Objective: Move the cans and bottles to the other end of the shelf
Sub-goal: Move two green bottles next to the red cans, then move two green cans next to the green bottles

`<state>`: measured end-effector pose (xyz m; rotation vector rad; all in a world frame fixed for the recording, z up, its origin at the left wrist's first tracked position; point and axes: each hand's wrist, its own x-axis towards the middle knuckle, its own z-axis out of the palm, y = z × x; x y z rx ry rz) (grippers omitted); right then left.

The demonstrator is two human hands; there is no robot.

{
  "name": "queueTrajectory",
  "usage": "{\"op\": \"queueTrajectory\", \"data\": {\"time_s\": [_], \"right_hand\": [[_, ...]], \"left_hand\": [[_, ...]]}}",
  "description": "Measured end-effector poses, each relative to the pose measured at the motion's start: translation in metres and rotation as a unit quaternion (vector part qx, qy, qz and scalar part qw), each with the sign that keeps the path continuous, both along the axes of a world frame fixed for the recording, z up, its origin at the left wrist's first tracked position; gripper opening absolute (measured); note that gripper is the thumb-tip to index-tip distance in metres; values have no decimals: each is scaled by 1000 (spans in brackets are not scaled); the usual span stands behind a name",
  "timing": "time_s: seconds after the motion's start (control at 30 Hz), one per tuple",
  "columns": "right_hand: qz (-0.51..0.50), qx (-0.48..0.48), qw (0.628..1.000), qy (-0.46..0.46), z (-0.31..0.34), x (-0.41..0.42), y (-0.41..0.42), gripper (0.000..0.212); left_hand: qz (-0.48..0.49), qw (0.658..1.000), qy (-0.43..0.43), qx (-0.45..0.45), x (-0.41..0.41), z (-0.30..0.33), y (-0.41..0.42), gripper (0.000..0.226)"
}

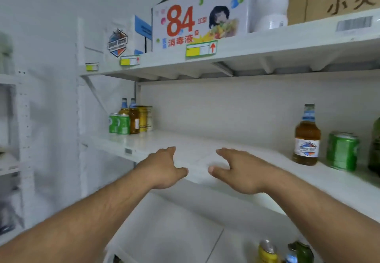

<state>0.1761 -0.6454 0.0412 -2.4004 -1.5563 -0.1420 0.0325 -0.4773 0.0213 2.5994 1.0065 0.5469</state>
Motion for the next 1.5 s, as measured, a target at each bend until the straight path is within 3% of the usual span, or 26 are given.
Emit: {"op": "queueTrajectory", "data": {"time_s": [0.3,0.53,0.9,1.17,1.37,1.5], "right_hand": [[56,-31,998,-27,0,-104,160,77],[70,-43,996,-34,8,-137,246,75],[77,-6,997,-25,9,-100,366,71],[72,5,997,-32,19,-71,439,65],[74,5,996,-51,16,-57,479,53],[34,1,998,-47,12,-50,510,59]], "left_hand": [[86,996,-12,-25,-132,-10,117,87],[119,992,-28,-37,-171,-14,187,89],[128,990,-47,-38,-133,-13,299,78],[132,989,-60,-39,-97,3,375,87],[102,993,-55,-26,-71,5,425,77],[70,996,-59,-19,-57,6,466,72]]}}
